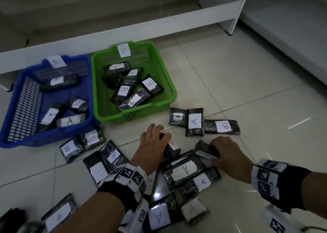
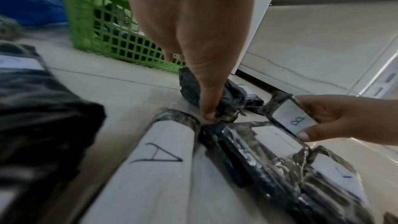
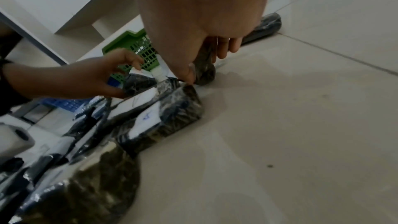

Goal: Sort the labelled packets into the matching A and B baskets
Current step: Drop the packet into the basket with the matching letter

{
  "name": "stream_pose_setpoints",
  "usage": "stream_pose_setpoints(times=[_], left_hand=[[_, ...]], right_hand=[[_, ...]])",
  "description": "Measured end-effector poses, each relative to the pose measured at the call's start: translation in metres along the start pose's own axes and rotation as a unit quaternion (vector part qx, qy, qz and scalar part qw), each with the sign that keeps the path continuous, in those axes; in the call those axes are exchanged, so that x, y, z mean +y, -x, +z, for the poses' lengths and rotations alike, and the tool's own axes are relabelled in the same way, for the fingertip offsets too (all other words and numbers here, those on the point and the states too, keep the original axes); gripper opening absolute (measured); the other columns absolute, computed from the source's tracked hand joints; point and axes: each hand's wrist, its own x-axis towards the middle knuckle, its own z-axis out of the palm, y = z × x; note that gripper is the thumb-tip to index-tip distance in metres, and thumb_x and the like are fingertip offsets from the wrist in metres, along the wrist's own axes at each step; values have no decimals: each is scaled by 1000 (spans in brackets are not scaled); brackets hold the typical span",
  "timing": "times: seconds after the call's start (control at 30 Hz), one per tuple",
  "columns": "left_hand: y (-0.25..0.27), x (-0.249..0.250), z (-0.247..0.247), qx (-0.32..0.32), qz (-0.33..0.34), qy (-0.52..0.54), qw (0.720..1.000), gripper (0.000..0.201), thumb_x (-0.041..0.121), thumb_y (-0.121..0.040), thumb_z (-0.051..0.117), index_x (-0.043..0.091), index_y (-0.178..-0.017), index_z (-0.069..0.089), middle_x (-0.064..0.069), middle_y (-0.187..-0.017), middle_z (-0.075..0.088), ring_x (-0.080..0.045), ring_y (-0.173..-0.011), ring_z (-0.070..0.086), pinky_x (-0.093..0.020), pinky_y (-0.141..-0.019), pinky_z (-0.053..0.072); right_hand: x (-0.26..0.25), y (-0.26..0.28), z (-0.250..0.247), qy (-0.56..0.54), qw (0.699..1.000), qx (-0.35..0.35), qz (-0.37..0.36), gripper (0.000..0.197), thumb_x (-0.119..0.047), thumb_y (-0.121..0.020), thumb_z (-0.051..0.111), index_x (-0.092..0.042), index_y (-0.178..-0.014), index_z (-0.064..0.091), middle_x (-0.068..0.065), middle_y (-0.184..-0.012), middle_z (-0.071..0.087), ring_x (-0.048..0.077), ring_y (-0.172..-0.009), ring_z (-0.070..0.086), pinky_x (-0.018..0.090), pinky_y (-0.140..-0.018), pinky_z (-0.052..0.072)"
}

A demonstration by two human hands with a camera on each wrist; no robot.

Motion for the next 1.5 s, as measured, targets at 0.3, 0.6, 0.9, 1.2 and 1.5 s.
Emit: stream_pose_setpoints(times=[0.3,0.6,0.9,1.2,1.5], left_hand=[[36,-20,-29,76,8,149,986,45,16,-69,71,29,-95,36,5,-104,40,-14,-86,45,-35,-68,49],[67,-88,-139,196,-113,147,963,44,13,-83,65,17,-119,40,-3,-109,46,-30,-95,55,-38,-74,46],[105,-222,-156,308,-310,192,879,64,9,-80,61,1,-138,33,-22,-128,36,-36,-120,39,-37,-103,30],[137,-291,-113,146,-365,91,915,49,7,-78,61,28,-122,59,-3,-118,56,-31,-113,43,-35,-90,36],[122,-306,-91,157,-387,186,889,46,8,-74,69,18,-117,59,-15,-113,52,-32,-106,51,-37,-90,42]], right_hand=[[-37,-2,-37,-224,968,102,-39,46,-20,-83,66,-29,-120,39,-12,-100,57,2,-91,57,15,-76,48],[-150,-83,-127,-284,941,176,-58,37,-13,-84,64,-23,-117,50,5,-100,65,20,-83,61,25,-64,40],[-240,-193,-171,-202,953,227,-8,39,-10,-83,59,-10,-122,55,17,-115,59,34,-102,57,32,-80,43],[-261,-212,-72,-140,985,85,-60,26,-12,-87,60,-30,-102,47,11,-105,62,24,-71,59,38,-62,52],[-271,-222,-55,-214,946,242,-26,29,-17,-90,60,-17,-117,52,14,-120,49,15,-79,39,26,-73,34]])
